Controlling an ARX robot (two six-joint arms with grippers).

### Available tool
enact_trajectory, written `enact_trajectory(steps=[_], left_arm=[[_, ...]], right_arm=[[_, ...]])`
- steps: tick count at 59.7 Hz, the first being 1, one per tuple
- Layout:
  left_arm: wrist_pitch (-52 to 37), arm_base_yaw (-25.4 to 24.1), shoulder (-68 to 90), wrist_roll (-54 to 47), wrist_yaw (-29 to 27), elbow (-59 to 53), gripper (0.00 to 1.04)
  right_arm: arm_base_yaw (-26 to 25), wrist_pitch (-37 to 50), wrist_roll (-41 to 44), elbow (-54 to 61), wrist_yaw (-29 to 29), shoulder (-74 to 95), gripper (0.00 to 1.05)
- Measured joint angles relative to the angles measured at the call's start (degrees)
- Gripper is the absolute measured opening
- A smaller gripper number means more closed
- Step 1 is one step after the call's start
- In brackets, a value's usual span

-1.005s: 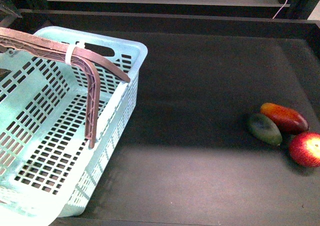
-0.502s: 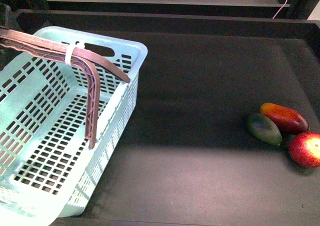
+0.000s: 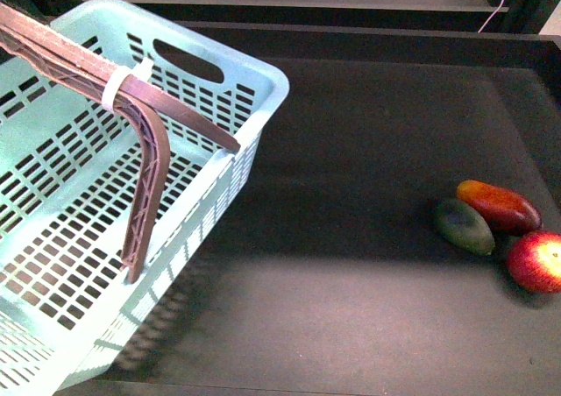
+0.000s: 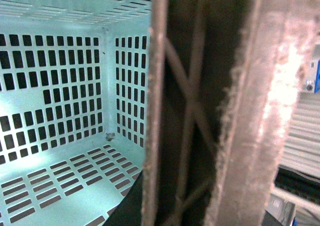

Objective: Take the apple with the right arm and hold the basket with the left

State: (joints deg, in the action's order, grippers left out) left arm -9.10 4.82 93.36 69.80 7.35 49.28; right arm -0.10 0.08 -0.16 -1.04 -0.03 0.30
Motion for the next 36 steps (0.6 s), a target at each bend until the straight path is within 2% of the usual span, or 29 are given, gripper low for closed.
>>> enact_trajectory(steps=[11, 21, 36], left_arm=[[4.1, 4.0, -6.8, -4.5, 4.1, 0.1, 0.15], [6.1, 8.8, -9.7, -5.9, 4.9, 1.7, 0.15], [8.1, 21.2, -10.2, -7.2, 3.6, 8.3, 0.15]], right_arm=[[0.0, 0.0, 0.0, 0.0, 0.0, 0.0, 0.96], [0.0, 0.0, 0.0, 0.0, 0.0, 0.0, 0.96], [0.0, 0.0, 0.0, 0.0, 0.0, 0.0, 0.96]])
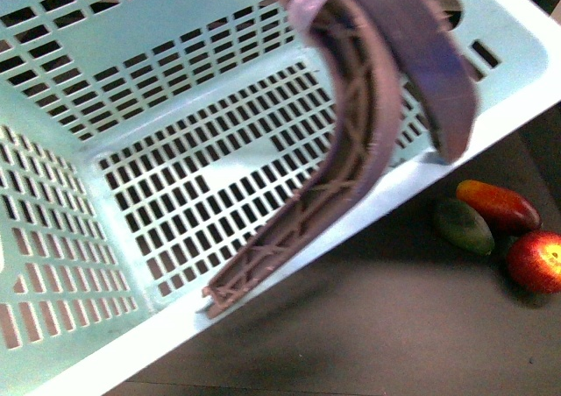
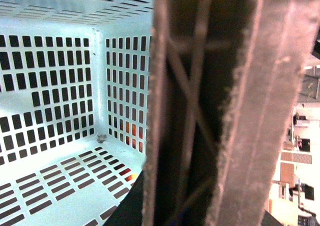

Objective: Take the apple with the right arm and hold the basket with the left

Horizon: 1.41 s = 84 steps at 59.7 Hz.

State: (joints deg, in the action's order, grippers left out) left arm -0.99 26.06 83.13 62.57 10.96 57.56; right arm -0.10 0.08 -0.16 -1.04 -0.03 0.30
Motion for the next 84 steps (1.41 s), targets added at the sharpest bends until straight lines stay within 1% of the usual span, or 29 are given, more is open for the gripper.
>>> enact_trajectory(steps=[6, 12, 28, 56, 58, 59, 61, 62, 64, 67, 72, 76, 84], left_arm=[[-0.3, 2.7, -0.1, 0.0, -0.1, 1.0, 0.15], [-1.0, 3.3, -0.5, -0.1, -0.2, 1.0, 0.15], [-1.7, 3.6, -2.8, -1.9, -0.5, 1.0, 0.15], [-1.8, 3.7, -2.8, -1.9, -0.4, 1.0, 0.15], [-1.8, 3.7, -2.8, -1.9, -0.4, 1.0, 0.15], [-1.8, 3.7, -2.8, -1.9, -0.4, 1.0, 0.15], [-1.8, 3.7, -2.8, -1.9, -0.4, 1.0, 0.15], [-1.8, 3.7, -2.8, -1.9, -0.3, 0.9, 0.15], [-1.8, 3.7, -2.8, -1.8, -0.4, 0.9, 0.15], [-1.8, 3.8, -2.8, -1.9, -0.4, 0.9, 0.15], [-1.8, 3.9, -2.8, -1.9, -0.2, 0.9, 0.15], [-1.8, 3.8, -2.8, -1.8, -0.2, 0.9, 0.15], [-1.9, 3.9, -2.8, -1.9, -0.3, 0.9, 0.15]], right_arm=[[0.0, 0.0, 0.0, 0.0, 0.0, 0.0, 0.96], [0.0, 0.0, 0.0, 0.0, 0.0, 0.0, 0.96], [0.0, 0.0, 0.0, 0.0, 0.0, 0.0, 0.96], [0.0, 0.0, 0.0, 0.0, 0.0, 0.0, 0.96], [0.7, -2.6, -1.2, -0.7, -3.0, 1.4, 0.96], [1.7, -6.8, -2.6, -2.5, -6.6, 3.3, 0.96], [2.3, -11.5, -4.0, -4.5, -10.3, 6.4, 0.96], [2.1, -15.6, -5.3, -6.3, -13.4, 9.7, 0.96], [1.2, -20.6, -6.2, -8.4, -17.2, 14.9, 0.96], [-0.1, -23.8, -7.0, -9.3, -19.3, 20.6, 0.96], [-1.9, -23.3, -7.6, -8.7, -18.5, 26.8, 0.96], [-2.7, -20.6, -7.6, -8.5, -16.7, 31.2, 0.96], [-4.3, -11.6, -5.9, -8.7, -15.5, 41.2, 0.96]])
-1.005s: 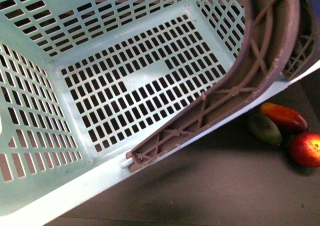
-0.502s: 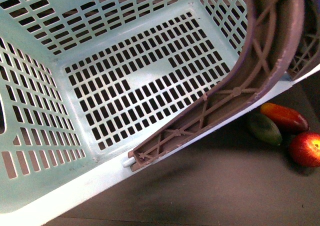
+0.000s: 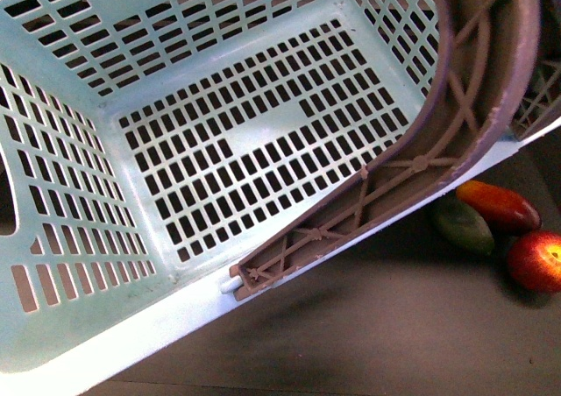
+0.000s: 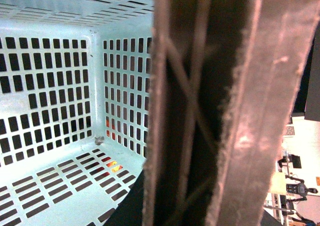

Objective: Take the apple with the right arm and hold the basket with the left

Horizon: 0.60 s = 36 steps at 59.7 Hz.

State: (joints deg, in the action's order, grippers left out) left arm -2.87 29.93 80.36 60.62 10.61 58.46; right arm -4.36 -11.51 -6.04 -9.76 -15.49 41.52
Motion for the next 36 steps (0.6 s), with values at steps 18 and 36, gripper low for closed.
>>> enact_trajectory(steps=[18, 36], left_arm=[[0.0, 0.0, 0.0, 0.0, 0.0, 0.0, 0.15], [0.0, 0.0, 0.0, 0.0, 0.0, 0.0, 0.15]], right_arm=[[-5.9, 28.1, 9.7, -6.1, 8.1, 37.2, 0.96], [-8.9, 33.8, 13.6, -18.4, 10.2, 67.5, 0.96]])
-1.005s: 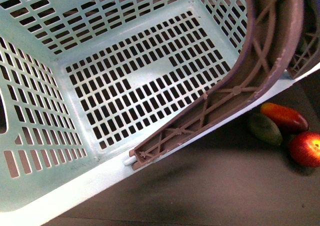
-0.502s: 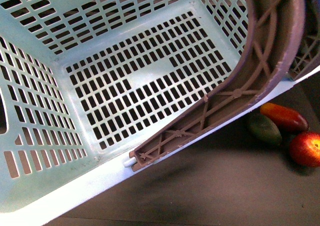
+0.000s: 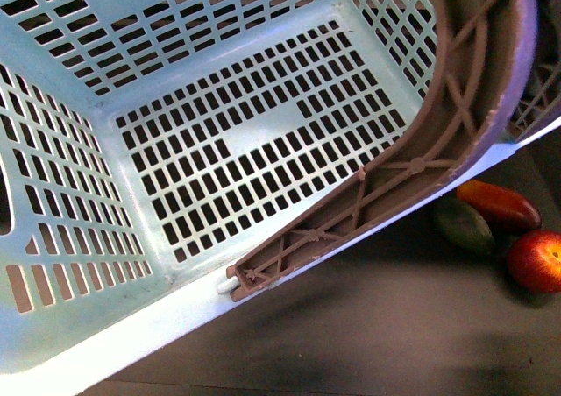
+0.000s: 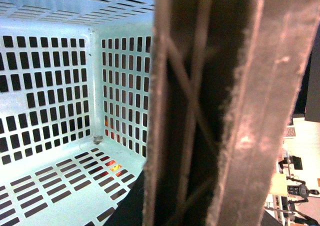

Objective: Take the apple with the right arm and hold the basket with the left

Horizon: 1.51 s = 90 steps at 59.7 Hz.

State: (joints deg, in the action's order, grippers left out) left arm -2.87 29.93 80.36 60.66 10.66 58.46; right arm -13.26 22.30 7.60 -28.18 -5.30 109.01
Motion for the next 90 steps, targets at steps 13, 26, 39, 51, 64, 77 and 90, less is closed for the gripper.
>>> enact_trajectory(steps=[13, 26, 39, 51, 64, 77, 90], left_arm=[[0.0, 0.0, 0.0, 0.0, 0.0, 0.0, 0.15], [0.0, 0.0, 0.0, 0.0, 0.0, 0.0, 0.15], [0.0, 0.0, 0.0, 0.0, 0.0, 0.0, 0.15], [0.0, 0.0, 0.0, 0.0, 0.0, 0.0, 0.15], [0.0, 0.0, 0.0, 0.0, 0.0, 0.0, 0.15], [0.0, 0.0, 0.0, 0.0, 0.0, 0.0, 0.15], [0.0, 0.0, 0.0, 0.0, 0.0, 0.0, 0.15]], right_arm=[[0.7, -1.1, 0.0, -6.6, 0.6, 8.0, 0.96], [1.1, -2.4, 0.0, -13.4, -0.6, 15.1, 0.96], [1.1, -4.9, 0.0, -19.1, -0.7, 20.0, 0.96], [1.6, -6.3, -0.5, -23.5, -0.2, 23.3, 0.96], [2.7, -8.0, -2.1, -29.0, 0.1, 28.3, 0.96], [2.8, -7.4, -2.9, -29.5, -0.2, 29.3, 0.79], [2.9, -6.1, -3.1, -26.9, 0.2, 27.8, 0.79]])
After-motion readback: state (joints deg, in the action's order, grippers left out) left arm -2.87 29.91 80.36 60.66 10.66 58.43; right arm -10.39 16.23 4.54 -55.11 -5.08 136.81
